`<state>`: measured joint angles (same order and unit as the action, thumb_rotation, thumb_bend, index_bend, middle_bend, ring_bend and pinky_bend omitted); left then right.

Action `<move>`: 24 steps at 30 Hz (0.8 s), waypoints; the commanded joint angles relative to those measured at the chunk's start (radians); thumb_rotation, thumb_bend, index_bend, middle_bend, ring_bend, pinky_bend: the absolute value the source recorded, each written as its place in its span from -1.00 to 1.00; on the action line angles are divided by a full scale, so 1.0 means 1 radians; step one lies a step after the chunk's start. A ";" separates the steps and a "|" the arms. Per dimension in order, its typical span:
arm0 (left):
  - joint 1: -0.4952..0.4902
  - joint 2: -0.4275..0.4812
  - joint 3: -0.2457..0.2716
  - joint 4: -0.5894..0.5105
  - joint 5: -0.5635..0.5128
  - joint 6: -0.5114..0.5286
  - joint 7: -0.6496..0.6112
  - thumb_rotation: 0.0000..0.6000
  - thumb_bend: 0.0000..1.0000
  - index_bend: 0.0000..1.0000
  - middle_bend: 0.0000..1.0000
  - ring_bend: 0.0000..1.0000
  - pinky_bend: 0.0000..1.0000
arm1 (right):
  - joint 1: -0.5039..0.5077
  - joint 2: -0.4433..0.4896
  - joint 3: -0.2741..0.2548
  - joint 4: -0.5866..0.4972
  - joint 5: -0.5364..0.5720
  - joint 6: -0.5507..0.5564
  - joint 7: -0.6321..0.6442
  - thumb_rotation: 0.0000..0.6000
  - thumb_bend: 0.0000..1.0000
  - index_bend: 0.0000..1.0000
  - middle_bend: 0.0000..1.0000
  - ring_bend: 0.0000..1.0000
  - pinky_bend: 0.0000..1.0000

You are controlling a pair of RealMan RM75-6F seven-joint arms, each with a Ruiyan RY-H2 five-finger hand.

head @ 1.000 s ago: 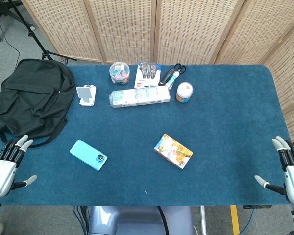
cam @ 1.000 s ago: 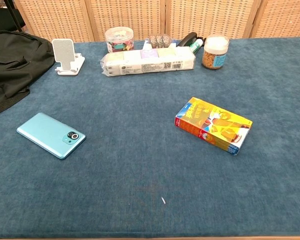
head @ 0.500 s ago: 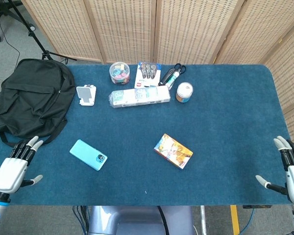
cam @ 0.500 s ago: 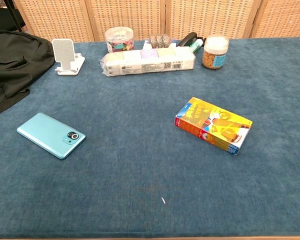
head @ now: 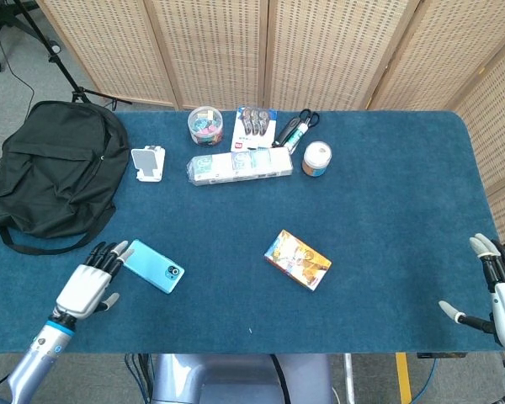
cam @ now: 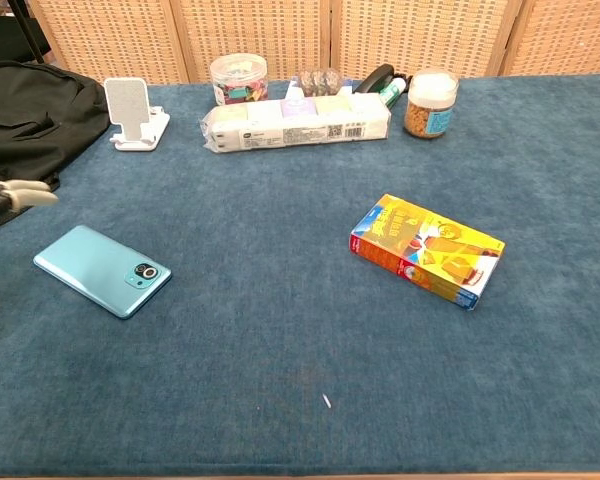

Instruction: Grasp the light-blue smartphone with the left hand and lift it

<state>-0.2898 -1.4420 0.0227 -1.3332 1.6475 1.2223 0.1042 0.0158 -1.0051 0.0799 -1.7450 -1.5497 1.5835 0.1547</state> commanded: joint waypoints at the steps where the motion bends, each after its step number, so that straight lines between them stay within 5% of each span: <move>1: -0.034 -0.047 -0.009 0.048 0.018 -0.016 0.016 1.00 -0.38 -1.00 -1.00 -1.00 -1.00 | 0.000 0.002 0.001 0.000 0.002 0.000 0.004 1.00 -1.00 -1.00 -1.00 -1.00 -1.00; 24: -0.128 -0.218 -0.024 0.228 -0.031 -0.076 0.036 1.00 -0.38 -1.00 -1.00 -1.00 -1.00 | -0.001 0.022 0.011 0.001 0.020 -0.002 0.050 1.00 -1.00 -1.00 -1.00 -1.00 -1.00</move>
<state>-0.4171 -1.6590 -0.0017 -1.1054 1.6173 1.1461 0.1406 0.0145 -0.9835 0.0907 -1.7442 -1.5293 1.5816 0.2049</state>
